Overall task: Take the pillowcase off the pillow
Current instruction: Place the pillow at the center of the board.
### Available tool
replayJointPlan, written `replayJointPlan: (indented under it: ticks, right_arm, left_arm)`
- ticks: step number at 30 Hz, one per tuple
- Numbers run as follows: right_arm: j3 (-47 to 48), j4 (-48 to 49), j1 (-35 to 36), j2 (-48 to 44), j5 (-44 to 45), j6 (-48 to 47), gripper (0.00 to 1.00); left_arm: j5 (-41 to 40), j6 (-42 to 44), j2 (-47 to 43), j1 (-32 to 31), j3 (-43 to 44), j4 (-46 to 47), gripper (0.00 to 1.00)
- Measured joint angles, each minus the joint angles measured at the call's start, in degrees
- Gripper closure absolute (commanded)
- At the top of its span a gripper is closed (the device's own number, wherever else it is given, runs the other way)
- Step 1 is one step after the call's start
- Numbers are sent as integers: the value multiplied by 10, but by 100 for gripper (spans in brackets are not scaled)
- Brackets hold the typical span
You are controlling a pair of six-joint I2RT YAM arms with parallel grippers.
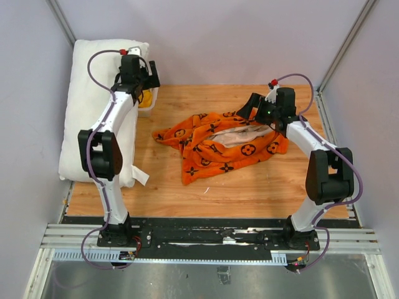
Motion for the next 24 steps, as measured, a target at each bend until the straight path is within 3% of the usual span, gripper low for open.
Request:
replayJointPlan:
  ticks: [7,11,16,24]
  right_arm:
    - [-11,3,0,-5,8,0,1]
    - [-18,1,1,-19,27,0,1]
    - [-23,-4,3,-55,46,-2,2]
    - [-30,-5,3,-90,53,-3,2]
  left_arm:
    - [-94,26,-7,30,-8,7,1]
    - [-49,16,-72,33,-85,40,1]
    - [105,27,-195,27,-200,114,1]
    - [489,163,-328,-5,-293,184,1]
